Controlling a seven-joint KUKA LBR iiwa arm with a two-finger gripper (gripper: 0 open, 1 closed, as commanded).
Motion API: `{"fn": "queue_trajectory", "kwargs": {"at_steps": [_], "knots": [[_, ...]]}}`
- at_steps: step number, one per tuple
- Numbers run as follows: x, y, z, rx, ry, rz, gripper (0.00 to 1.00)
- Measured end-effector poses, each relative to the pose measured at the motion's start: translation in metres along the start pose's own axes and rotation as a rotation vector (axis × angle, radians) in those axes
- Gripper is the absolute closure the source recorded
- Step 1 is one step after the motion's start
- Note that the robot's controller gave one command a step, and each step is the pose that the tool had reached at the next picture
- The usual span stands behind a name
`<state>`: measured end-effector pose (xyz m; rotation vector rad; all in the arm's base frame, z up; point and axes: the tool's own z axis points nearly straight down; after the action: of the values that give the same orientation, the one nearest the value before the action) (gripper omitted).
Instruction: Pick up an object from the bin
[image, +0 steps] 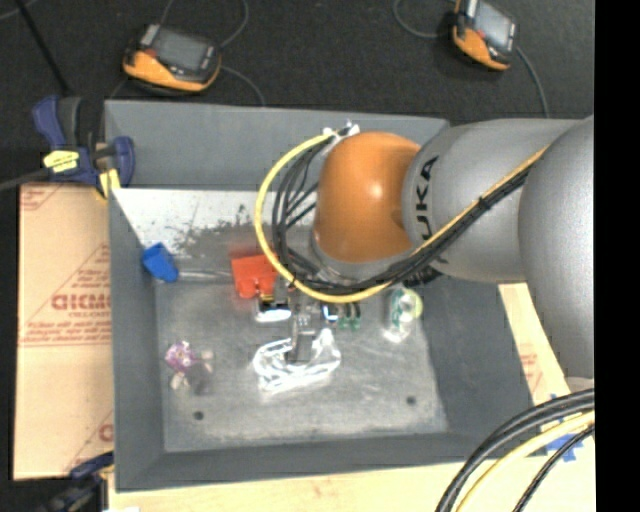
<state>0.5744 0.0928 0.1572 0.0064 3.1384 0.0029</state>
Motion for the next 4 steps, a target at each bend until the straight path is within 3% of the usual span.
{"fn": "queue_trajectory", "kwargs": {"at_steps": [1,2,3,4], "knots": [[-0.018,-0.021,0.07,-0.002,-0.006,0.103,0.0],[-0.025,-0.043,0.061,-0.001,-0.004,0.203,0.0],[0.05,-0.038,0.077,0.002,0.003,0.284,0.0],[0.048,-0.039,0.077,0.003,0.002,0.285,1.0]]}}
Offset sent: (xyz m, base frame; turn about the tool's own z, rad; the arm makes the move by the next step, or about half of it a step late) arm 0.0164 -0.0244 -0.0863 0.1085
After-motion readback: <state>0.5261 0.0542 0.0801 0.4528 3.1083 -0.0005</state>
